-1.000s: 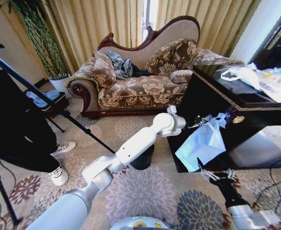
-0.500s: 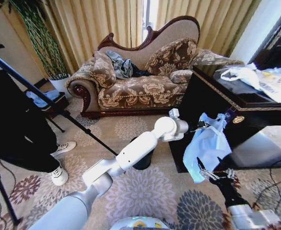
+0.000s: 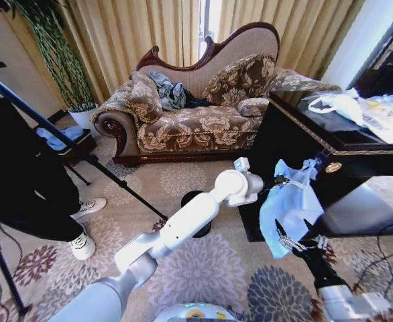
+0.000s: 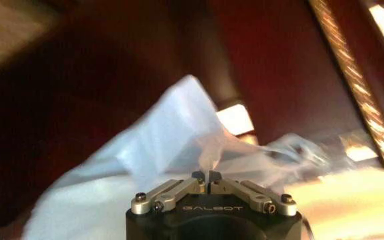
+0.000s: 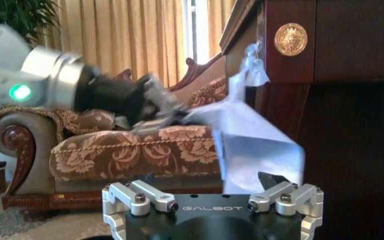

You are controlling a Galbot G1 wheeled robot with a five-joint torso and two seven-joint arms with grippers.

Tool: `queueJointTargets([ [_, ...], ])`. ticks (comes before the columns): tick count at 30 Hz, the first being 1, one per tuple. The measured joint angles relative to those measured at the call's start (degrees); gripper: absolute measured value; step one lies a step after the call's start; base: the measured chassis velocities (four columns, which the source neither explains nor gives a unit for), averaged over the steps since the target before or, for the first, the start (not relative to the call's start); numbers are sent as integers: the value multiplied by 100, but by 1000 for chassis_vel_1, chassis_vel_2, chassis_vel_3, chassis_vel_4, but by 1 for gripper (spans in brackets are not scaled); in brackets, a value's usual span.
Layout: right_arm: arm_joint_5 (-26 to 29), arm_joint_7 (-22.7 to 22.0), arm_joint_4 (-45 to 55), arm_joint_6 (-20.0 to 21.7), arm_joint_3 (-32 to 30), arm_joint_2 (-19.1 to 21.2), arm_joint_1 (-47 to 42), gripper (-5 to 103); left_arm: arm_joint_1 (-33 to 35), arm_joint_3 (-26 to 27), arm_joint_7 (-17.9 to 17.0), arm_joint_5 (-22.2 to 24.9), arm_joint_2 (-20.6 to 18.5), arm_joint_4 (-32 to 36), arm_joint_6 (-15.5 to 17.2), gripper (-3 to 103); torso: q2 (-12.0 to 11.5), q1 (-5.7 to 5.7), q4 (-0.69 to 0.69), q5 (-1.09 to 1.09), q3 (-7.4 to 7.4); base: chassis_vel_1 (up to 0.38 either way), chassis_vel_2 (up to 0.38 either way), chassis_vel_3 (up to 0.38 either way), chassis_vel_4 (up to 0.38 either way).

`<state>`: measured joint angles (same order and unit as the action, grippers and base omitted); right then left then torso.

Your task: Place a garbage bag over the trash bin.

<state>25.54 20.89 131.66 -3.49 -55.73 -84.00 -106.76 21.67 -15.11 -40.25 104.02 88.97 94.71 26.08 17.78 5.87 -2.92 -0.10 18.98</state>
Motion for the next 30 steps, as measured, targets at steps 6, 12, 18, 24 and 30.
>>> queueJointTargets([
  [6,10,-2,-37,28,18,35,42,100,561,662,-130,247,-880,634,-27,0,0,0,1,-3,0,0,0,0,0],
  [12,23,-9,-64,84,56,89,96,100,1325,1333,-102,729,-1901,1555,129,0,0,1,0,-2,0,0,0,0,0],
  [18,88,-13,-78,96,12,166,90,100,2483,2311,176,908,-2904,2132,252,0,0,0,1,-4,0,0,0,0,0],
  [24,102,-9,-200,115,76,213,185,100,4169,4355,556,1022,-3769,2418,406,0,0,-1,3,-5,-1,0,0,0,0],
  [30,103,-1,-205,116,88,179,214,100,4306,5170,608,1268,-3961,2137,456,0,0,0,0,-4,0,0,0,0,0],
])
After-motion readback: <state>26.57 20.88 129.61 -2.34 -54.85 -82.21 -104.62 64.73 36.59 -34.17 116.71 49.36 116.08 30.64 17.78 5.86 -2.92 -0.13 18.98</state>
